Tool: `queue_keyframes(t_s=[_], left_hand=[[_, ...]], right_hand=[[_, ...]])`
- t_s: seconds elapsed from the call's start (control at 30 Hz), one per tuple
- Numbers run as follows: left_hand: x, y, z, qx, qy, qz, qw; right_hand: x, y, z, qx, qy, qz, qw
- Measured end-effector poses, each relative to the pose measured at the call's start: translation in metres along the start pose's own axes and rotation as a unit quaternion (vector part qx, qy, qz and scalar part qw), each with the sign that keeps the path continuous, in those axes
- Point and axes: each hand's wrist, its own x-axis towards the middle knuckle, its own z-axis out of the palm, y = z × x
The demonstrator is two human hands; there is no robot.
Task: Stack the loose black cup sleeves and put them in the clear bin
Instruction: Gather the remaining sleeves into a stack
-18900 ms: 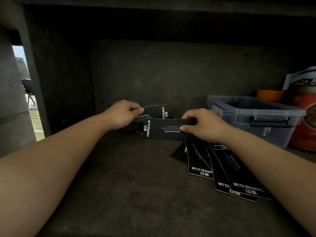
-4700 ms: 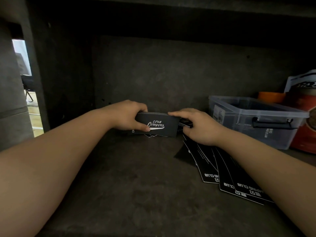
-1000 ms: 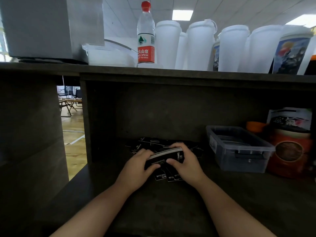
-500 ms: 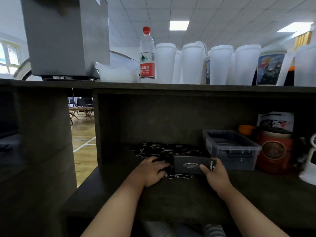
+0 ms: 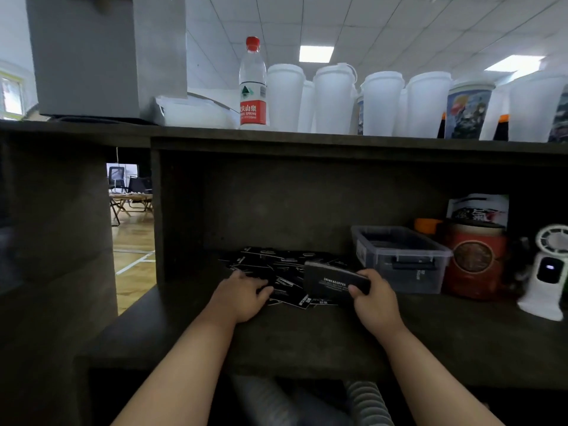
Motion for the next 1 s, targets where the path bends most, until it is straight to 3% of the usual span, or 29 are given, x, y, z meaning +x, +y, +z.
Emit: queue_keyframes(t_s=[0.1, 0.23, 0.33, 0.57, 0.7, 0.87, 1.0], left_hand=[[0.001, -0.003, 0.001, -0.013, -0.022, -0.044, 0.999], [0.001, -0.005, 0.000, -0.027, -0.048, -0.105, 0.993], [-0.001, -0.006, 0.000, -0.081, 0.002, -0.112, 0.990], [-0.009, -0.002, -0.007, -0.256, 0.196, 0.004, 0.946], [-0.013, 0.014, -0.007, -0.314, 0.198, 0.076, 0.925], [-0.012, 0.028, -0.002, -0.341, 0.120, 0.130, 0.923], [-0.005, 0.018, 0.001, -0.355, 0.155, 0.072, 0.919]], right_hand=[[-0.002, -0.003, -0.002, 0.052, -0.039, 0.011, 0.998], [-0.004, -0.007, 0.003, 0.028, -0.120, -0.012, 0.992], [-0.002, -0.006, 0.005, 0.030, -0.114, -0.029, 0.993], [-0.003, -0.005, 0.006, 0.004, -0.111, -0.055, 0.992], [-0.004, -0.005, 0.006, 0.007, -0.107, -0.047, 0.993], [-0.008, -0.009, 0.002, 0.109, -0.113, -0.041, 0.987], [-0.004, -0.004, 0.005, -0.025, -0.121, -0.060, 0.991]])
